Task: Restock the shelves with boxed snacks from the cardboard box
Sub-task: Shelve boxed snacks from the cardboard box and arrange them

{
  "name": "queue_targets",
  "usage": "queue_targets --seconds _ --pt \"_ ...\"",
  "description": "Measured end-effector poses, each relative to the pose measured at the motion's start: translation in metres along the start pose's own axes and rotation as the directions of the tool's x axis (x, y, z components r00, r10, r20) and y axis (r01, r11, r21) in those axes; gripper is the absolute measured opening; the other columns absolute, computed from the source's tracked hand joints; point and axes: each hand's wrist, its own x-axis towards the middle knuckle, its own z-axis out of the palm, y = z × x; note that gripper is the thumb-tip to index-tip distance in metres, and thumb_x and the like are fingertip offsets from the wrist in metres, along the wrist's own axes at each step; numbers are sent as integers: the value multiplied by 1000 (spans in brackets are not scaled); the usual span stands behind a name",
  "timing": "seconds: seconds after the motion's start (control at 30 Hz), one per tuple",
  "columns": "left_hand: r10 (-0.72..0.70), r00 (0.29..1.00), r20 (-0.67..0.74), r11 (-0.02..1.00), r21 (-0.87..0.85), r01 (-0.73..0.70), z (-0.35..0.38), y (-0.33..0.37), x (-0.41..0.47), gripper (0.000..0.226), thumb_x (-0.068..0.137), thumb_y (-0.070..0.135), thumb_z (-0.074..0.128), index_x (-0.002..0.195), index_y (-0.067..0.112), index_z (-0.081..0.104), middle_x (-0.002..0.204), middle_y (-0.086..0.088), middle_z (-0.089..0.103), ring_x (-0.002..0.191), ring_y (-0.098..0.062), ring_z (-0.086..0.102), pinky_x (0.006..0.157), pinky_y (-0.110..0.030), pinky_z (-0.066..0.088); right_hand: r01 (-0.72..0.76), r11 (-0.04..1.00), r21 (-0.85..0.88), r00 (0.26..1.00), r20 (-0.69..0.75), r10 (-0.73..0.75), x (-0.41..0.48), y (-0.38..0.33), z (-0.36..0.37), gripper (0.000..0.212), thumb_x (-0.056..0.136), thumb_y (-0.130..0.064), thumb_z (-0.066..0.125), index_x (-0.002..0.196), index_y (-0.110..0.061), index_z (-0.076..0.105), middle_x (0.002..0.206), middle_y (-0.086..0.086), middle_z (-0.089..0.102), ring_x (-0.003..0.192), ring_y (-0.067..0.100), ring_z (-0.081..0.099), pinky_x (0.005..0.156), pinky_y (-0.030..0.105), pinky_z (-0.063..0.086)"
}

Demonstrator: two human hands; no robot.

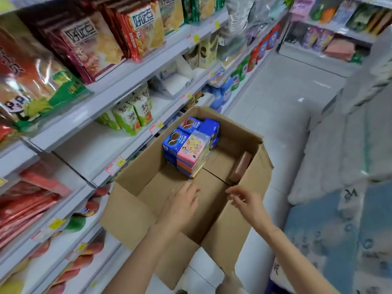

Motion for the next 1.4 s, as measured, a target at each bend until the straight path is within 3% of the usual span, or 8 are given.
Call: queue_targets --seconds 0.1,0.37,0.5,0.77,1.0,1.27,1.33,1.4 --pt "-40 999 -2 999 25 40 13 1 42 20 93 17 51 112 14 57 109 0 55 103 -19 51 90 -29 41 31 997 -73 994 103 -24 58 15 -19 26 92 -6 52 91 -30 62 84 -11 65 76 0 60 70 14 46" --pt "-213 977 -34 976 34 214 54 1 131 19 87 12 59 105 9 61 105 -6 59 98 -27 55 84 -38 43 242 840 -486 936 346 -70 217 54 -55 22 88 -13 54 106 -21 63 101 -3 67 95 18 61 80 26 44" --pt "-233 971 -56 969 70 237 73 -7 160 21 77 12 66 97 12 63 96 -5 59 88 -24 57 70 -34 48 493 511 -704 791 608 73 291 84 -58 44 80 -32 65 121 -24 52 116 -1 54 113 20 49 85 28 38" --pt "-298 950 -88 942 135 308 87 -47 180 18 80 19 57 97 14 61 97 -1 56 89 -14 48 69 -34 53 824 -85 -560 557 773 302 380 152 -44 52 92 -40 48 140 -28 34 141 0 41 131 24 35 102 36 35" --pt "-346 935 -76 920 167 354 100 -71 203 32 73 8 73 103 7 62 107 -10 58 92 -29 60 69 -37 52 898 -53 -438 425 828 364 393 166 -30 66 82 -38 65 139 -32 32 150 1 29 132 26 36 104 42 36" --pt "-430 903 3 900 78 429 110 -70 194 25 83 12 64 108 12 60 111 -1 56 101 -19 55 74 -31 47 893 -74 -444 448 864 230 389 154 -24 51 84 -21 56 131 -16 38 133 8 47 121 27 46 99 38 33" --pt "-547 835 69 830 -83 551 111 -64 188 21 89 15 58 110 16 59 109 6 57 101 -8 52 74 -13 38 898 -5 -440 435 885 166 381 135 -25 51 83 -25 58 130 -20 38 131 5 47 120 26 45 100 37 28" --pt "-716 675 177 569 -412 712 108 -56 184 12 90 14 59 101 15 61 98 6 62 95 -7 55 70 -2 37 933 49 -357 361 921 -148 366 119 -32 54 78 -28 65 126 -24 40 127 2 51 119 25 47 100 40 25"
